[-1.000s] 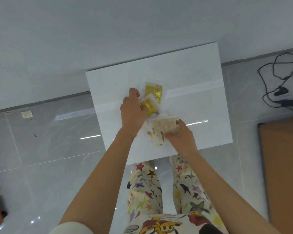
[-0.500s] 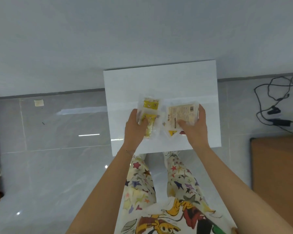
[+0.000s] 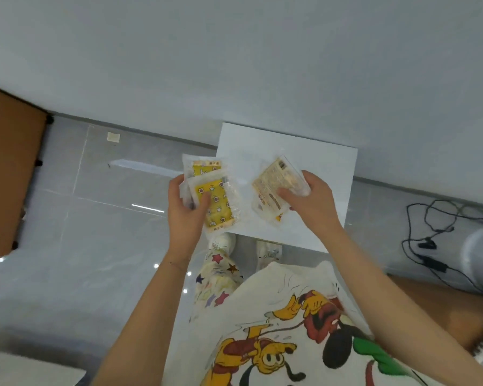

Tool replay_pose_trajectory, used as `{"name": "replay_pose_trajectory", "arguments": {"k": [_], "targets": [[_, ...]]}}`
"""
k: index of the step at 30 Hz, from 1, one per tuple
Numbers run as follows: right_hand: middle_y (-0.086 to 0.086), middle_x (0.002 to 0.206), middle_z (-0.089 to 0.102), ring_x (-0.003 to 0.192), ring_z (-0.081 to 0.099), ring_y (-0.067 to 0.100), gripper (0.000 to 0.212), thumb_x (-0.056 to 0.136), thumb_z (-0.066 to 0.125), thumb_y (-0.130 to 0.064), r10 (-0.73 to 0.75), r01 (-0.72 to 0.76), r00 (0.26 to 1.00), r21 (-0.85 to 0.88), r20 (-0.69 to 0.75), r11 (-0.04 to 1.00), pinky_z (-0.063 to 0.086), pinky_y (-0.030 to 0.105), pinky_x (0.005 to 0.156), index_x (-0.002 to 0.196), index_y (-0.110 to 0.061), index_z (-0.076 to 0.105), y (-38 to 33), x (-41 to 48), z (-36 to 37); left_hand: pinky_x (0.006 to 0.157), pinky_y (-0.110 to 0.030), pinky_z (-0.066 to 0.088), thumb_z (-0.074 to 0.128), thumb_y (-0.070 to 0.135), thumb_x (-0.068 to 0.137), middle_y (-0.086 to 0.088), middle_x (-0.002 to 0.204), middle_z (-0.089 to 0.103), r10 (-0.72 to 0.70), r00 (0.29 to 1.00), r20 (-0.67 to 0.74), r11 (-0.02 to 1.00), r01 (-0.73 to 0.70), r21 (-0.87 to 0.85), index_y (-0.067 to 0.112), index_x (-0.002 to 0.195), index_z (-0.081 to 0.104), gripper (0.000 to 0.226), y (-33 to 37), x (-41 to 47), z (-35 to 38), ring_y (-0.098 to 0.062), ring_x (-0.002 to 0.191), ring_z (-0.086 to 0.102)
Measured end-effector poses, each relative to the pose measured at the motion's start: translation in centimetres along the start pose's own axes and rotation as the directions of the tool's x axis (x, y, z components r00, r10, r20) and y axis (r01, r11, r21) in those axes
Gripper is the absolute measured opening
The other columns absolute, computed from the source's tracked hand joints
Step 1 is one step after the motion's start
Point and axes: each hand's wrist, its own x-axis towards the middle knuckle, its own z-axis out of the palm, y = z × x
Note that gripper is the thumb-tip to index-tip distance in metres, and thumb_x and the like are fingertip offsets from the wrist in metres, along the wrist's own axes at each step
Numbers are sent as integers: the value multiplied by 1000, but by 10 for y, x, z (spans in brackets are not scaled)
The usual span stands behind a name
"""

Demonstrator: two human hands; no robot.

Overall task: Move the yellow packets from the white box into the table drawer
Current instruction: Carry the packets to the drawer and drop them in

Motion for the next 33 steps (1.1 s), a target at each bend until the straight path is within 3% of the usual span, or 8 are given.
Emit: {"name": "replay_pose_trajectory", "arguments": {"k": [5,9,13,18,22,26,29,33], "targets": [[-10,86,70,80,69,7,14,82,74,-15,-19,11,990,58,138,998,55,27,66,87,-26,66,-50,-30,33,71,-23,58,66,11,90,-1,117,61,-24,983,-184,995,6,-97,15,132,41,49,11,-40,-58,-6,95,68],[-6,96,72,89,70,13,13,86,70,-17,-34,29,962,21,271,999,57,28,74,96,-25,69,-83,-49,79,72,-24,59,65,10,90,4,116,60,-52,949,-310,983,-7,-184,15,134,41,50,9,-67,-107,-3,95,68],[-11,94,70,80,69,4,11,88,68,-22,-107,147,914,-72,391,987,55,17,62,98,-26,66,-109,-72,135,73,-25,59,65,13,90,3,119,60,-75,907,-415,972,-26,-233,21,129,43,45,-4,-86,-165,-7,98,68],[-16,103,64,81,67,-4,34,86,70,-19,-156,240,867,-121,473,963,53,14,59,113,-27,52,-125,-110,215,72,-22,58,64,13,91,8,116,59,-128,854,-504,960,-20,-279,23,129,42,46,-26,-106,-243,-2,96,67],[-8,111,64,84,69,5,43,84,73,-19,-146,275,828,-165,541,947,56,18,60,116,-30,46,-132,-154,295,75,-23,58,65,15,91,5,122,57,-181,799,-573,943,-23,-331,24,130,41,46,-51,-132,-321,-7,101,66],[-20,96,62,72,67,-5,44,84,73,-17,-159,326,786,-183,597,928,52,14,54,117,-29,45,-140,-198,368,81,-31,59,66,18,90,0,127,57,-219,744,-631,930,-37,-366,24,129,42,46,-75,-159,-393,-14,107,65],[-15,97,65,71,68,-4,49,84,72,-16,-163,358,751,-187,640,915,51,13,53,122,-27,44,-148,-227,414,81,-34,59,66,17,90,-3,128,58,-255,695,-672,910,-63,-410,28,125,43,44,-89,-176,-435,-17,109,64],[0,104,70,79,72,13,51,84,72,-15,-162,379,696,-166,699,910,60,30,63,124,-29,43,-159,-256,469,79,-32,60,65,14,91,2,122,60,-326,616,-717,869,-104,-485,25,125,42,43,-100,-192,-473,-12,102,67]]}}
